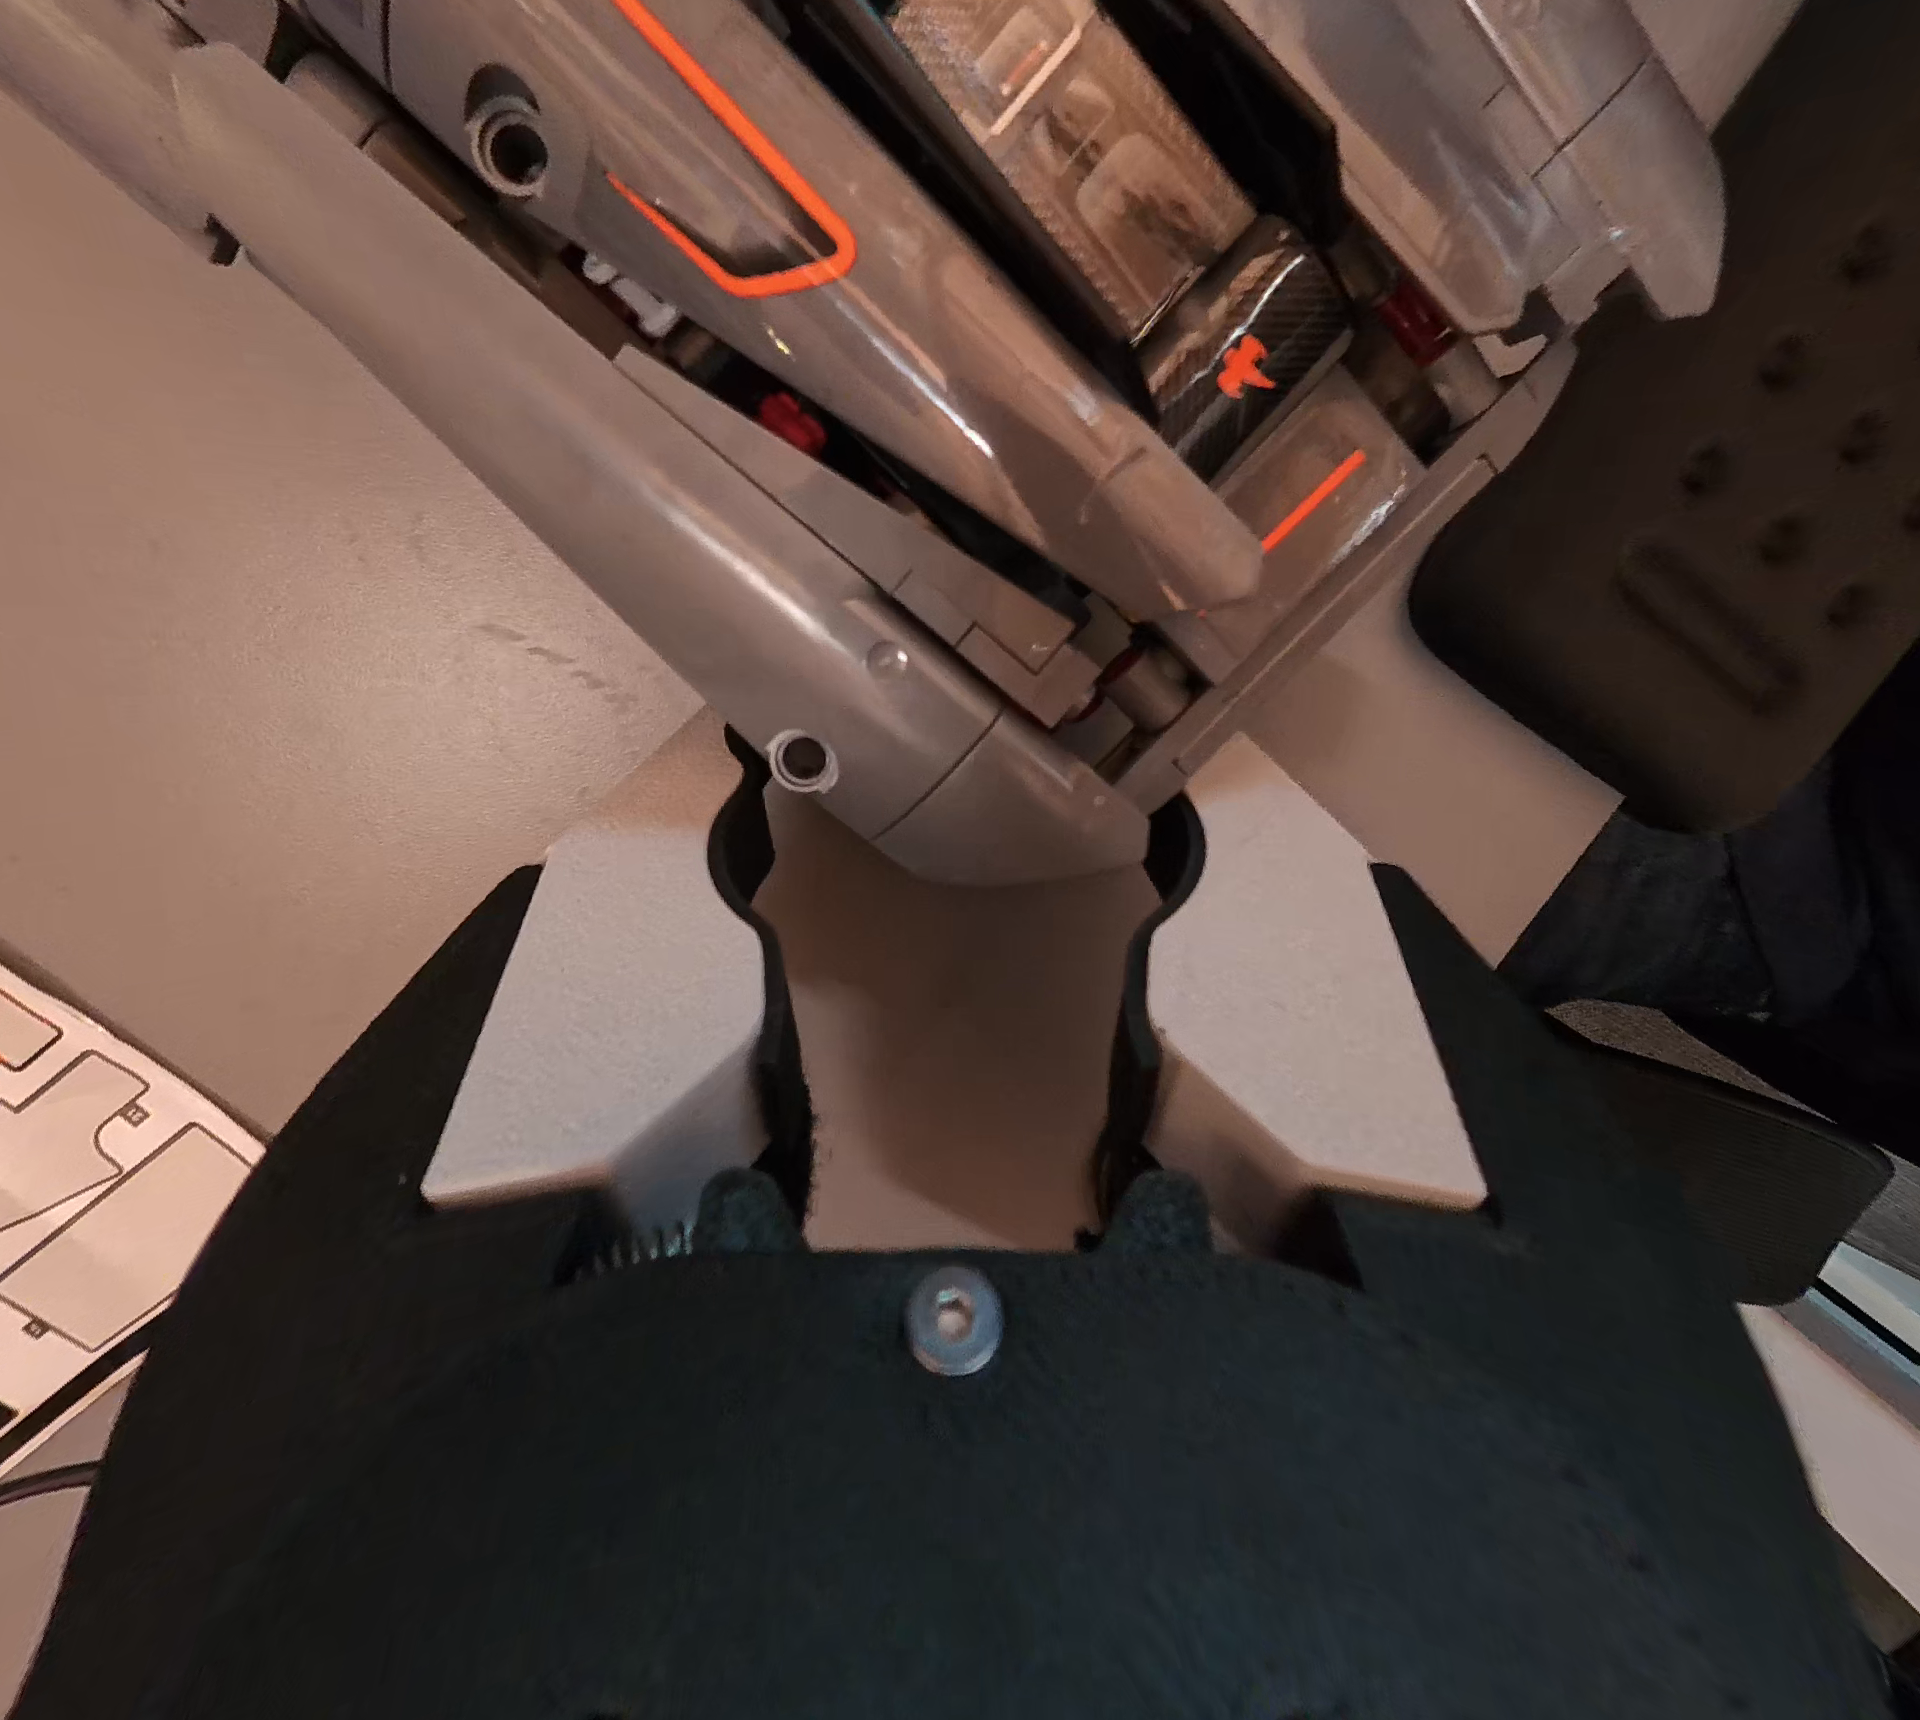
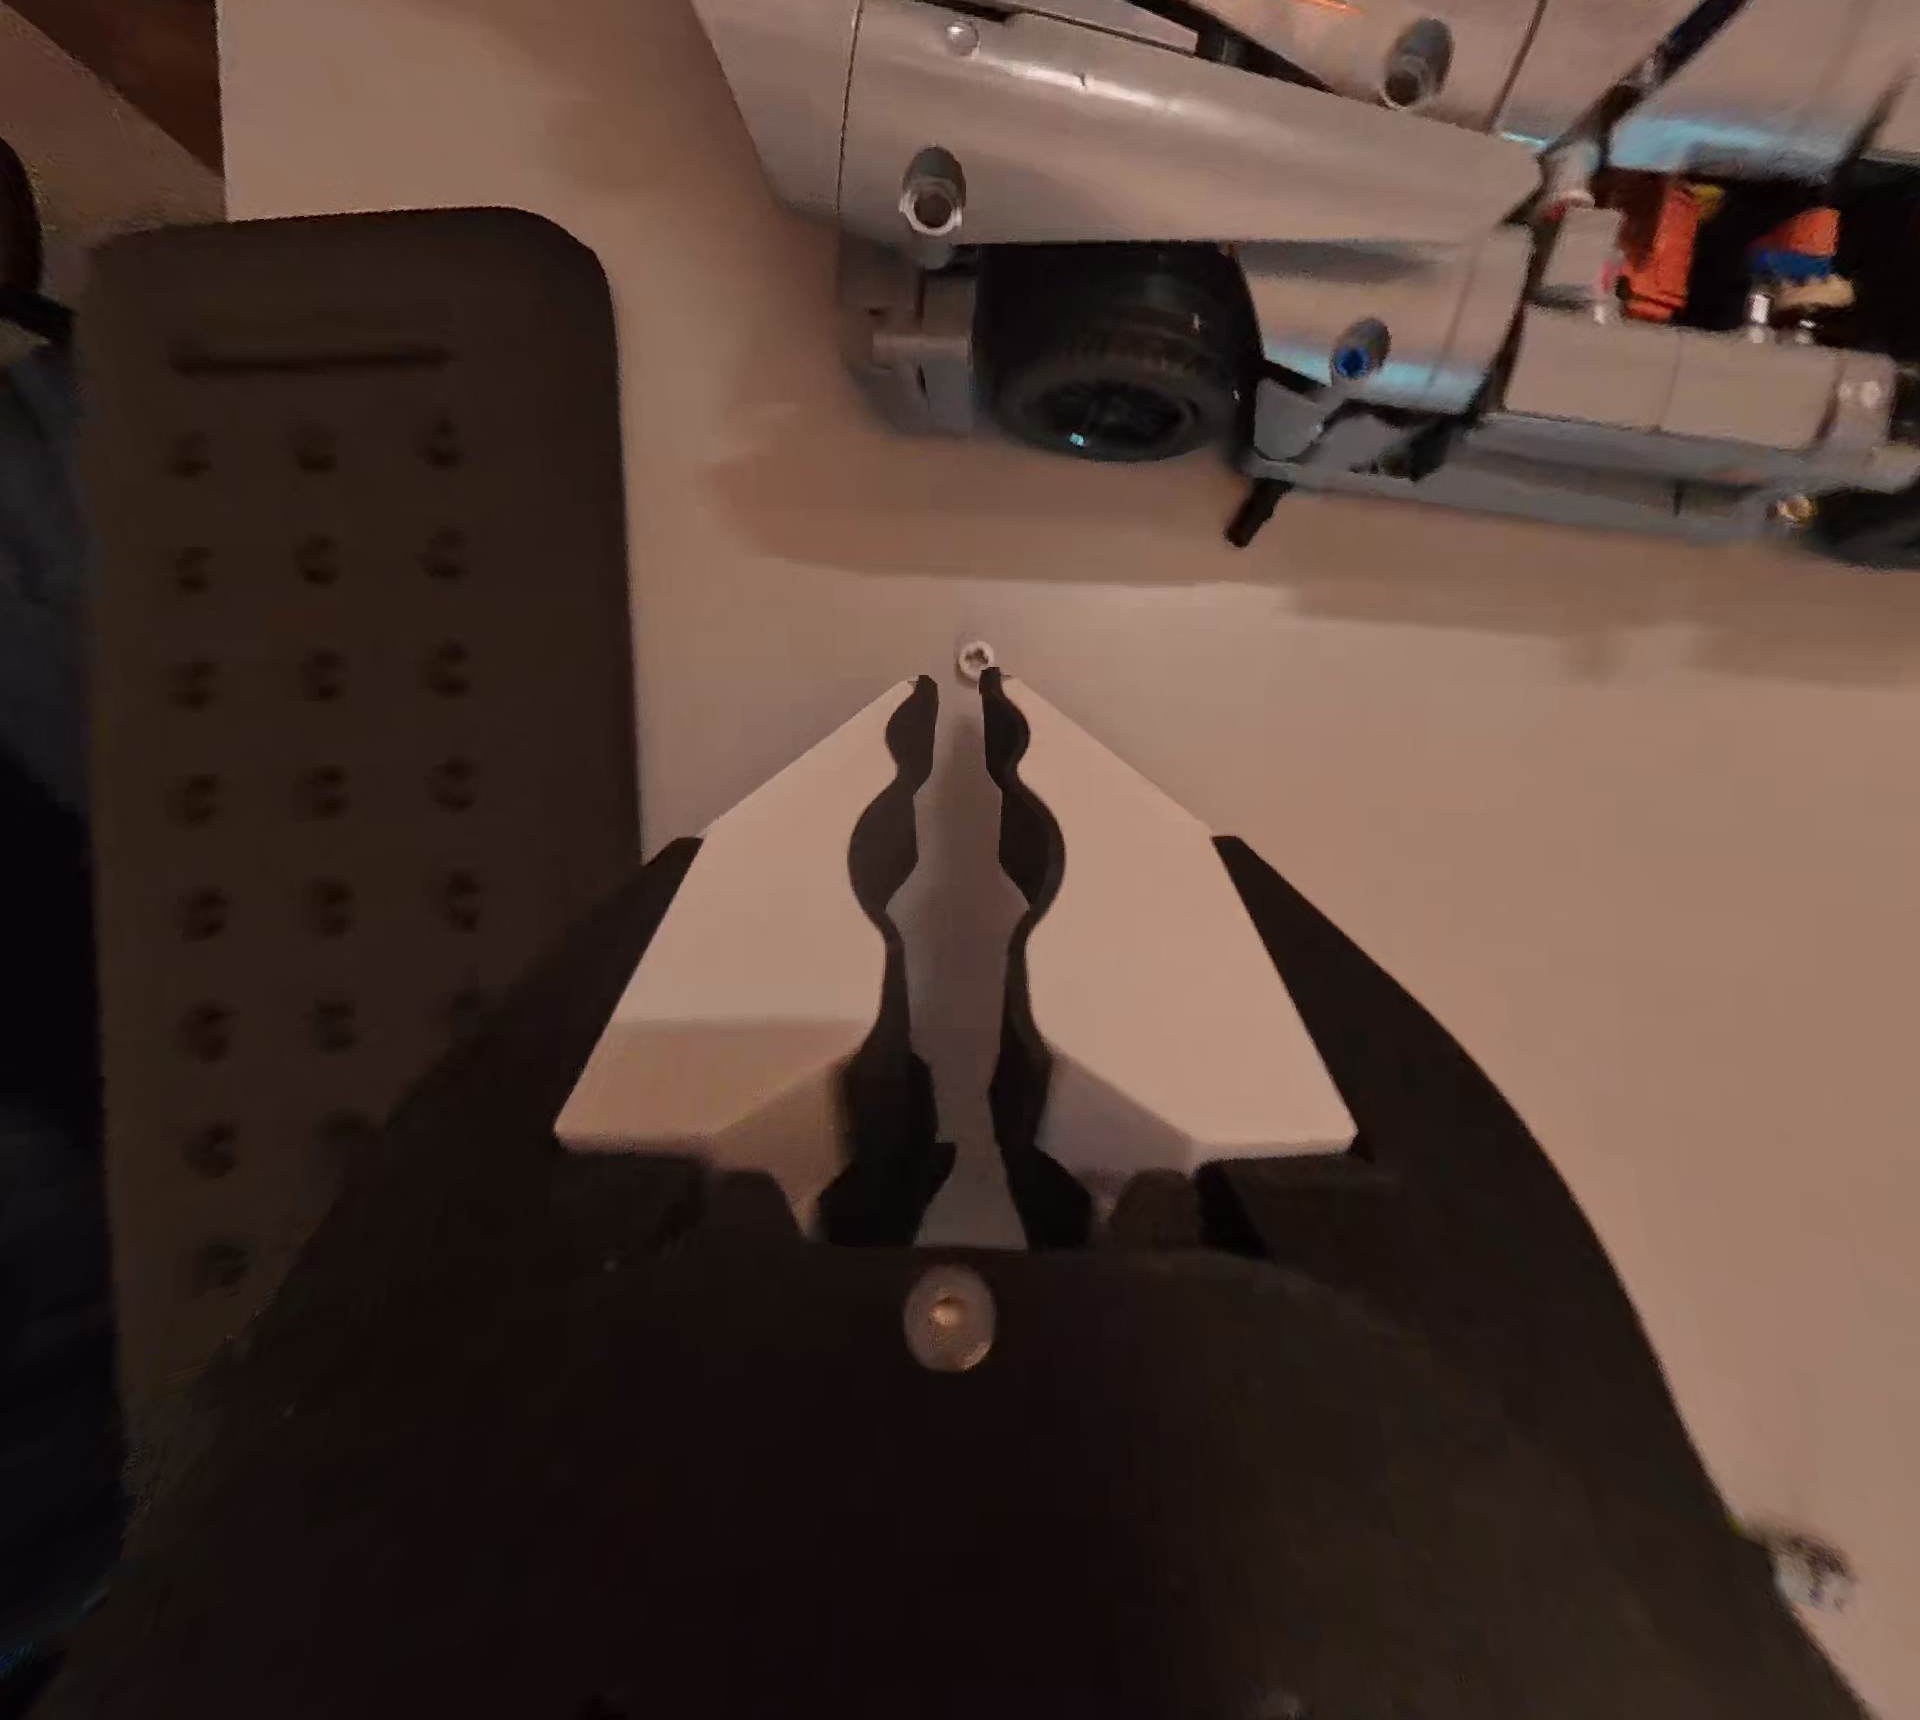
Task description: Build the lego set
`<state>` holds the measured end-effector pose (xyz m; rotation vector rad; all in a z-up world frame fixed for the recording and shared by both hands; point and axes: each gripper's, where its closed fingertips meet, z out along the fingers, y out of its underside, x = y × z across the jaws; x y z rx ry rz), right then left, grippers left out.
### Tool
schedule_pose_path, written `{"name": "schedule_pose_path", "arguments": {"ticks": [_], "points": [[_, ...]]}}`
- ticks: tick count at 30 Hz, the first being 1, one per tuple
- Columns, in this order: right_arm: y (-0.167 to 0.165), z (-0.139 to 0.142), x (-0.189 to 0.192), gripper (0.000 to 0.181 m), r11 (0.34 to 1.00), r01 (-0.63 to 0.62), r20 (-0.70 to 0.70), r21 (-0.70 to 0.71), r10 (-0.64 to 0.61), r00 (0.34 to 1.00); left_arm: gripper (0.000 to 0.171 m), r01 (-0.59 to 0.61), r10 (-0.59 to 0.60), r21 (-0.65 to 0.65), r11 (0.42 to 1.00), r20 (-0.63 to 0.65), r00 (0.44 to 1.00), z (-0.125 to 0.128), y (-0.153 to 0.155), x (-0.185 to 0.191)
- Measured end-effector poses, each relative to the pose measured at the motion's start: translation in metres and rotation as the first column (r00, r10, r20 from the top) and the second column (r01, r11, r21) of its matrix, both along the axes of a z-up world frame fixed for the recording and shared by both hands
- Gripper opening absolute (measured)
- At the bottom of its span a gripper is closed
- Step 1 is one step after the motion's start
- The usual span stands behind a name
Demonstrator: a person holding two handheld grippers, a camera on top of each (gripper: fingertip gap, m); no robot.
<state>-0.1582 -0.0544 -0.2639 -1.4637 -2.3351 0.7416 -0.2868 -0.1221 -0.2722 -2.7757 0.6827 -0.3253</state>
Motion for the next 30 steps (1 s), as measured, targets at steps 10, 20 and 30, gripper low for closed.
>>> {"name": "schedule_pose_path", "arguments": {"ticks": [10, 20, 30], "points": [[0.001, -0.012, -0.011, 0.003, 0.998, -0.038, 0.063, -0.053, 0.042, 0.997, 0.068, -0.003, 0.003, -0.003, 1.000, 0.010, 1.000, 0.000, 0.001, -0.001], [0.011, 0.016, -0.028, 0.031, 0.972, 0.045, -0.053, -0.233, -0.059, 0.997, 0.068, -0.011, 0.011, -0.003, 1.000, 0.024, 1.000, 0.001, 0.001, 0.000], [0.005, 0.012, -0.054, 0.044, 0.934, 0.148, -0.045, -0.326, -0.171, 0.984, 0.066, -0.017, 0.016, 0.009, 1.000, 0.020, 1.000, 0.001, 0.003, 0.000]]}}
